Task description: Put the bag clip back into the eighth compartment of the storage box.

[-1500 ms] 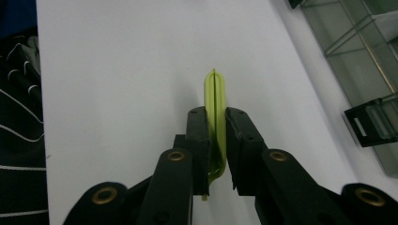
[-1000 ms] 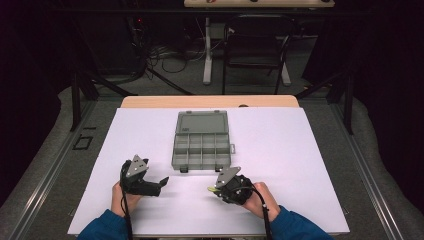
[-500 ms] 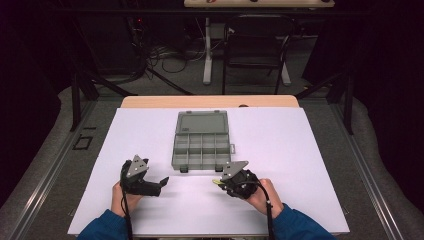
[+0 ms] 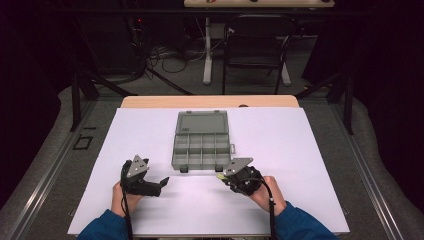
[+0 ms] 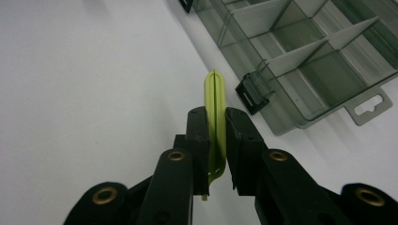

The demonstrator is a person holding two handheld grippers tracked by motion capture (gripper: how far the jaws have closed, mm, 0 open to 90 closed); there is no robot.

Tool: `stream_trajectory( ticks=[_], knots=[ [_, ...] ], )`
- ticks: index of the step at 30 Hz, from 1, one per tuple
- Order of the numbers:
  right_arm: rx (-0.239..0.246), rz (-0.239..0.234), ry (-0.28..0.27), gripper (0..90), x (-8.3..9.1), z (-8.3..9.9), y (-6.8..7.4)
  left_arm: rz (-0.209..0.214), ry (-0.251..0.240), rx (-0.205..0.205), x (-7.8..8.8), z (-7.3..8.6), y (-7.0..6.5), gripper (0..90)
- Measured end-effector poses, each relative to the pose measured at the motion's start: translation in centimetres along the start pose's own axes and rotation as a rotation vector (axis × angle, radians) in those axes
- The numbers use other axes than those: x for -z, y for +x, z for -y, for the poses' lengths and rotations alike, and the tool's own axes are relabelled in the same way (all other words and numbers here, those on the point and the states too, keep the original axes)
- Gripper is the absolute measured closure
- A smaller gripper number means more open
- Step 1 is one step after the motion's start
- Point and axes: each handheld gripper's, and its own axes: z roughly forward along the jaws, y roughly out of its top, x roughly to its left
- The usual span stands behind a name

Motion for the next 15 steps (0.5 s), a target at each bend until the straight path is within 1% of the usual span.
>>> stream_trajectory(
  ticks=[7,10,15],
  knots=[
    [-0.007,0.022,-0.014,80.2,0.5,-0.1,-0.6,0.001,0.0,0.001,0.0,0.0,0.0,0.1],
    [-0.013,0.039,-0.026,80.3,0.9,-0.3,-1.0,0.002,0.001,0.002,0.0,0.0,0.0,0.1],
    [-0.009,0.054,-0.037,80.3,1.2,-0.6,-1.4,0.001,0.0,0.005,-0.1,0.0,-0.1,0.1]
  ],
)
